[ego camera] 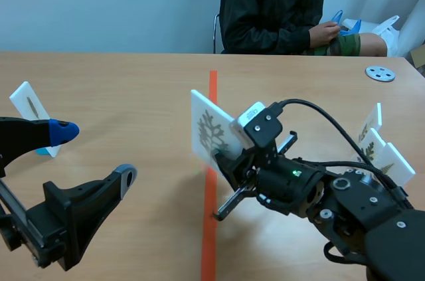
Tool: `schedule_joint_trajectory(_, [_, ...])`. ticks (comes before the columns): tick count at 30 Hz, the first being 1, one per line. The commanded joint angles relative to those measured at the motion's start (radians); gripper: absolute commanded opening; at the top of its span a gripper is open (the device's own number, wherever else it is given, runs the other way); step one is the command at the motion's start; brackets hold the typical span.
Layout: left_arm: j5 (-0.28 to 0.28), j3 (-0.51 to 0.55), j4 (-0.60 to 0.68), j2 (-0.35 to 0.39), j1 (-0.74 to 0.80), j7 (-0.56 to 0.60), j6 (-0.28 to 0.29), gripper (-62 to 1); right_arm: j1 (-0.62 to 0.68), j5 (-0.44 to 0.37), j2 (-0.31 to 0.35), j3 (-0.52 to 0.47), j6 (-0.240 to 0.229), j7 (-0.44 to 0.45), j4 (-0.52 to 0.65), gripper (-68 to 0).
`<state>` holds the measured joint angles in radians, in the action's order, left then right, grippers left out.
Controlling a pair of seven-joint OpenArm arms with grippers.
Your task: Sort the leaf by its shape. The table is split by an orange tape line. A compound leaf with several leaflets goes to the left side, a simple leaf with one blade goes to the right side. Return to the home posture when a red brick is placed on the table.
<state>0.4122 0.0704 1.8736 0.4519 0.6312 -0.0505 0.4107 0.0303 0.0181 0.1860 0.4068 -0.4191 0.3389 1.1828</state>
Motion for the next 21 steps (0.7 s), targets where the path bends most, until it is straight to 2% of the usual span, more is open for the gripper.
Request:
schedule_joint_trajectory(1, [0.010,0.005,0.006,-0.003,-0.003,0.016,-0.005,1.4,0.019,-0.011,0.005,-0.028,0.000,0.013,0.051,-66.2])
schedule_joint_trajectory(15, [0.010,0.005,0.006,-0.003,-0.003,0.016,-0.005,1.4,0.269,-0.035,0.005,-0.229,0.000,-0.072,0.338,-66.2])
schedule_joint_trajectory(21, [0.010,0.005,0.006,-0.003,-0.003,0.016,-0.005,1.4,0.381,-0.109,0.005,-0.317,-0.027,-0.114,0.430,-66.2])
